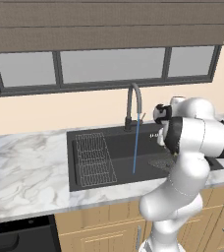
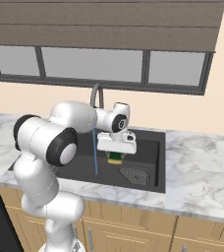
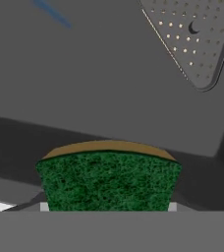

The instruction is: Soak the sponge with water for a few seconds and then drop it inside the sink.

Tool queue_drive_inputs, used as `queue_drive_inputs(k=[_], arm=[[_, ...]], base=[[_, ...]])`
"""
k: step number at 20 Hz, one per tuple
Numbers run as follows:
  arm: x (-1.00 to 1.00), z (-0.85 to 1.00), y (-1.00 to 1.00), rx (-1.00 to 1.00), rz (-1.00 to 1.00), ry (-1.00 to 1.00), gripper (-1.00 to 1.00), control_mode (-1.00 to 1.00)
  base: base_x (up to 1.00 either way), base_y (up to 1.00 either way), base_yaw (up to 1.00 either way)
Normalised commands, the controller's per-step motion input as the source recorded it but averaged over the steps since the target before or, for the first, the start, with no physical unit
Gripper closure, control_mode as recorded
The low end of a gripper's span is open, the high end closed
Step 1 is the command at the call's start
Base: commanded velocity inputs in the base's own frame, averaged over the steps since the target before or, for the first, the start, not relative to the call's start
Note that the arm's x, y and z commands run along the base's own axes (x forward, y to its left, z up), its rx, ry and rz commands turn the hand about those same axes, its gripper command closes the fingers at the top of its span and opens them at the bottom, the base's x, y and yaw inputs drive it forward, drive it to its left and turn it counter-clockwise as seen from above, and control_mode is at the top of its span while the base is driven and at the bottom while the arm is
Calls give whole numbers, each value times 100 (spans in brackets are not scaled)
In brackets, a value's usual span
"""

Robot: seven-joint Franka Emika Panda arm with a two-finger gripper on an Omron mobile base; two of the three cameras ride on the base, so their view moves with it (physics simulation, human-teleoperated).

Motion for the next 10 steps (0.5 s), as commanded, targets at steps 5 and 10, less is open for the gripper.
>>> queue_drive_inputs(k=[5,10], arm=[[21,-28,-3,0,0,0,100,-100],[23,-40,0,0,0,0,100,-100]], base=[[0,0,0],[0,0,0]])
